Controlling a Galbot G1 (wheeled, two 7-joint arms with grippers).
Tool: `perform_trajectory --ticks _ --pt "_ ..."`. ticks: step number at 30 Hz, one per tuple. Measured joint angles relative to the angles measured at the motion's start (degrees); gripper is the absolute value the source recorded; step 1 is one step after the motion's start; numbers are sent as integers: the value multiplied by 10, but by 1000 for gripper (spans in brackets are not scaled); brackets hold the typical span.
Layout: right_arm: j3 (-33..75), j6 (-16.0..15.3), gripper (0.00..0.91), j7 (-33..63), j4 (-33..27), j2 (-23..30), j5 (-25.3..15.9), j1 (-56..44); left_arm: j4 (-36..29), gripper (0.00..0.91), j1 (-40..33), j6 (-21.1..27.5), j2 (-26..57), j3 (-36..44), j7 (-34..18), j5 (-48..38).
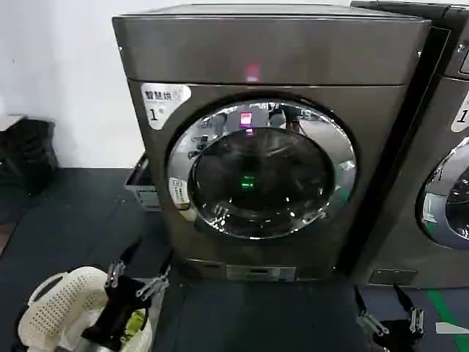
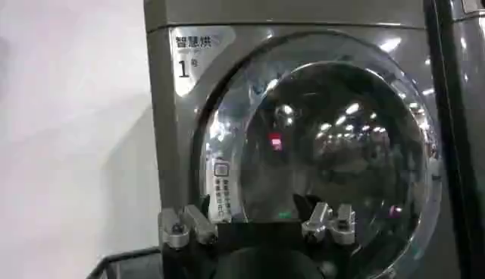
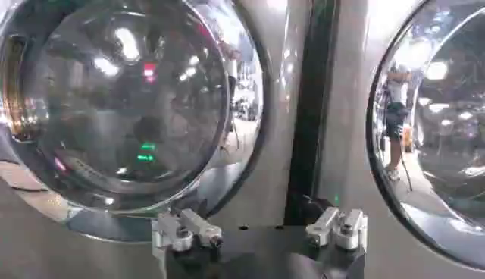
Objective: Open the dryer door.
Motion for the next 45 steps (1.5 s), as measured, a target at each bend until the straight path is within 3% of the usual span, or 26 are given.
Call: perform_trajectory --ticks 5,11,22,27,33,45 --pt "11 -37 907 -56 -9 -24 30 29 -9 907 3 -3 -1 2 8 -16" --pt "-28 -73 907 -81 -24 -92 70 89 -11 907 6 -6 -2 1 13 -13" --pt "-189 -95 907 -70 -70 -246 120 246 -33 907 21 -1 -1 -1 25 -2" --pt "-251 -102 907 -68 -93 -286 149 307 -39 907 32 -5 -2 -7 21 8" --pt "-320 -117 907 -68 -127 -308 152 378 -44 907 31 -4 -3 -8 15 9" --pt "-424 -134 907 -63 -185 -287 166 518 -47 907 32 -1 0 -10 13 2"
